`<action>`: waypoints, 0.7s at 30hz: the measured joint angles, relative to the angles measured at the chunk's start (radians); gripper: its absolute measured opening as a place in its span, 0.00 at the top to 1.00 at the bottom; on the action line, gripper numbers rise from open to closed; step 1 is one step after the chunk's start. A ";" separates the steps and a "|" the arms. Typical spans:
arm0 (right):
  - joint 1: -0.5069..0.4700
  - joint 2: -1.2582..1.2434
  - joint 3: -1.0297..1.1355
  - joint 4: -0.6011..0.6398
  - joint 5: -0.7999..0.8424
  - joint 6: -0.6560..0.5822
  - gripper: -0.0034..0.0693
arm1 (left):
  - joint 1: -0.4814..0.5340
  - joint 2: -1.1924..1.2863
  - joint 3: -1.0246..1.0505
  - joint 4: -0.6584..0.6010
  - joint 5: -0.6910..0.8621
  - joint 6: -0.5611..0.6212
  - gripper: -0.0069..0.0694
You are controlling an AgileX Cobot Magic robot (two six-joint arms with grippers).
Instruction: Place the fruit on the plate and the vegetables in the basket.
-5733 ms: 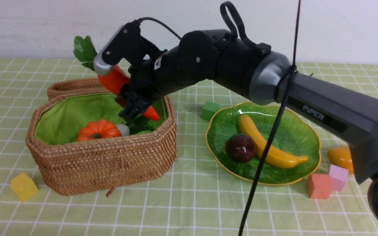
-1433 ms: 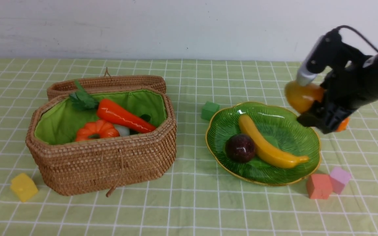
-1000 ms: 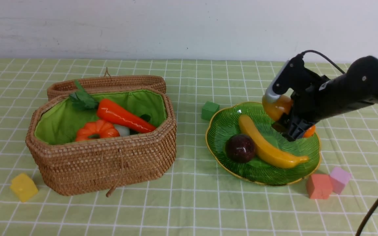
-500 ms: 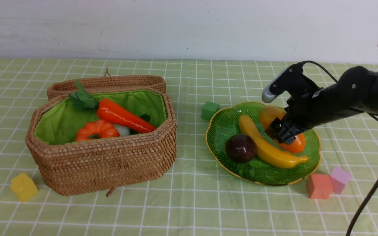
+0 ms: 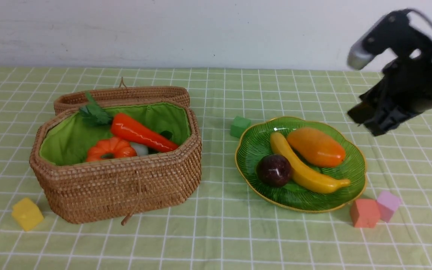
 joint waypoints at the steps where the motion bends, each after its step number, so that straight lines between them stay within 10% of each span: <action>1: 0.000 -0.033 0.000 -0.010 0.024 0.039 0.68 | 0.000 0.000 0.000 0.000 0.000 0.000 0.60; 5: 0.000 -0.229 0.000 -0.062 0.170 0.280 0.96 | 0.000 0.000 0.000 0.000 0.000 0.000 0.60; 21: 0.000 -0.472 -0.001 -0.063 0.467 0.396 0.97 | 0.000 0.000 0.000 0.000 0.000 0.000 0.60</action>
